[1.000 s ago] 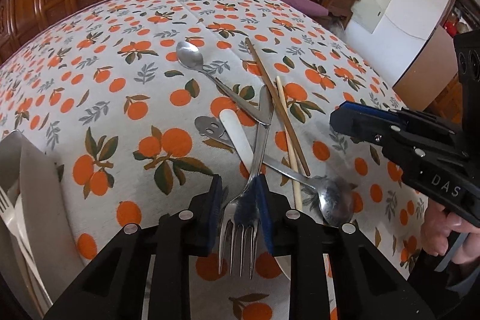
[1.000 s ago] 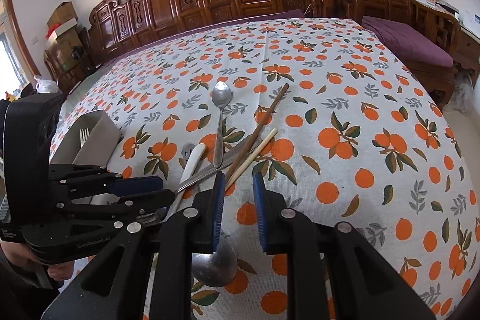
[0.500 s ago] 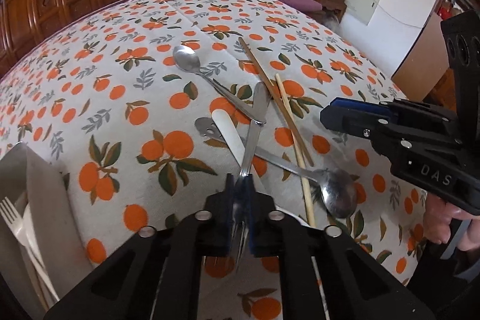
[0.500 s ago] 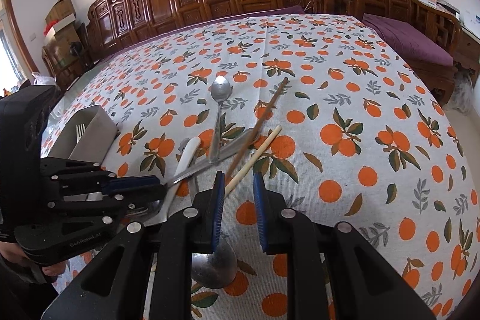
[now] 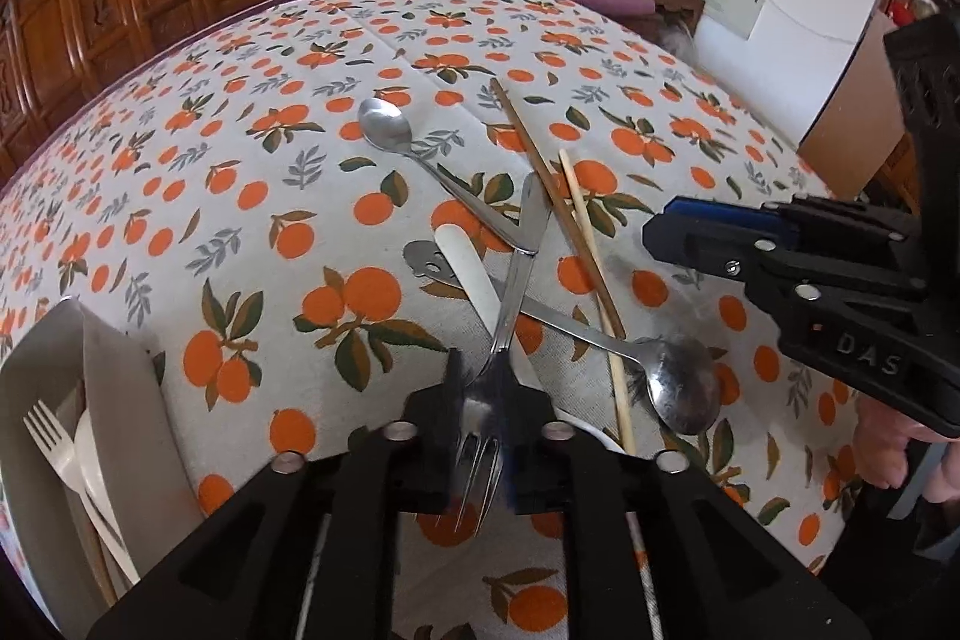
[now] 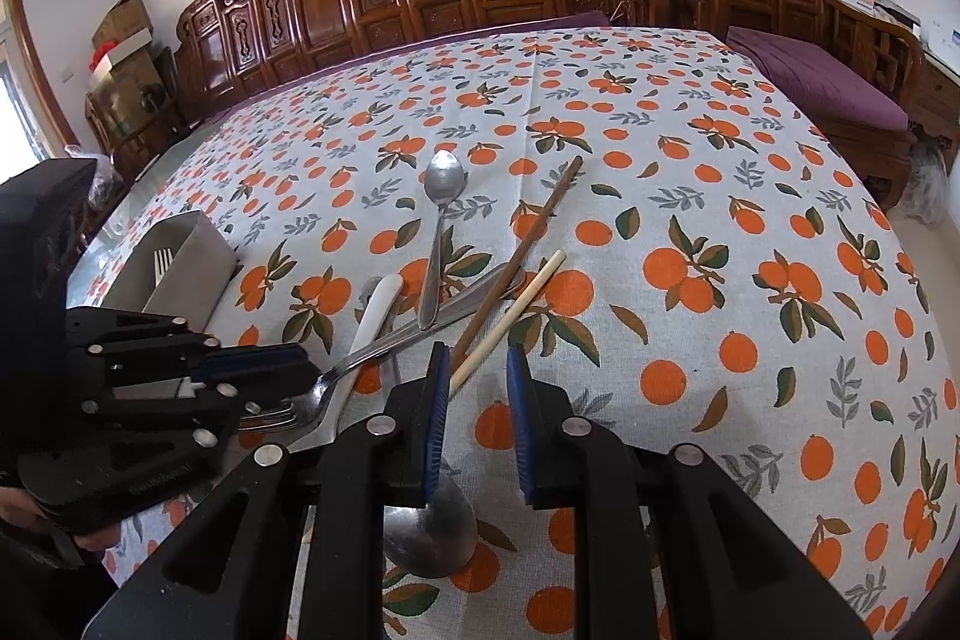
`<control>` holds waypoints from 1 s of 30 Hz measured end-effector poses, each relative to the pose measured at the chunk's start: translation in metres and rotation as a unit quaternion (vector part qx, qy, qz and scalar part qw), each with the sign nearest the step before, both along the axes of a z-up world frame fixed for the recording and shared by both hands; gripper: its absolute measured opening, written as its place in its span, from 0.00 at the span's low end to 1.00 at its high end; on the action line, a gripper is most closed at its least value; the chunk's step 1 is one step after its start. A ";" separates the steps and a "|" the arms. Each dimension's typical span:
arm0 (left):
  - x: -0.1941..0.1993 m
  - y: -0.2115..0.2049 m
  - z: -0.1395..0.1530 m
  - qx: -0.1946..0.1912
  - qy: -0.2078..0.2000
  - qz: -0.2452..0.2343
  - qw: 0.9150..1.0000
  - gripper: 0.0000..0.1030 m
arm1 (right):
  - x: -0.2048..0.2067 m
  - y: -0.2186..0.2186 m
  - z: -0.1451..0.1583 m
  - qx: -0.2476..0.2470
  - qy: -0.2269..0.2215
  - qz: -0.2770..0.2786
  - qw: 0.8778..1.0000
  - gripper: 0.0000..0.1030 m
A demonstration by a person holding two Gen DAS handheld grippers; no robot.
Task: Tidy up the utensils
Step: 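Lift the metal fork with the left tool while the right approaches the white spoon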
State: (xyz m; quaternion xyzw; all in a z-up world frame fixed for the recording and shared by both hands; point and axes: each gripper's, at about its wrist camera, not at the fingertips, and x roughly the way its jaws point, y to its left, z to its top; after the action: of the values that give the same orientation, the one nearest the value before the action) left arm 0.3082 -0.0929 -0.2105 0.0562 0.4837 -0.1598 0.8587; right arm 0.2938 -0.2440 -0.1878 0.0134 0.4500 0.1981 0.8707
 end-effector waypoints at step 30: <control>-0.009 -0.004 0.006 0.003 0.006 -0.009 1.000 0.06 | -0.001 -0.004 0.003 0.009 -0.002 -0.003 1.000 0.21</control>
State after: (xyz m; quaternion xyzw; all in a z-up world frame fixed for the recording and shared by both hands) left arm 0.2994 -0.0973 -0.2045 0.0622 0.4886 -0.1660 0.8543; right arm 0.2932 -0.2481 -0.1849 0.0219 0.4464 0.1994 0.8721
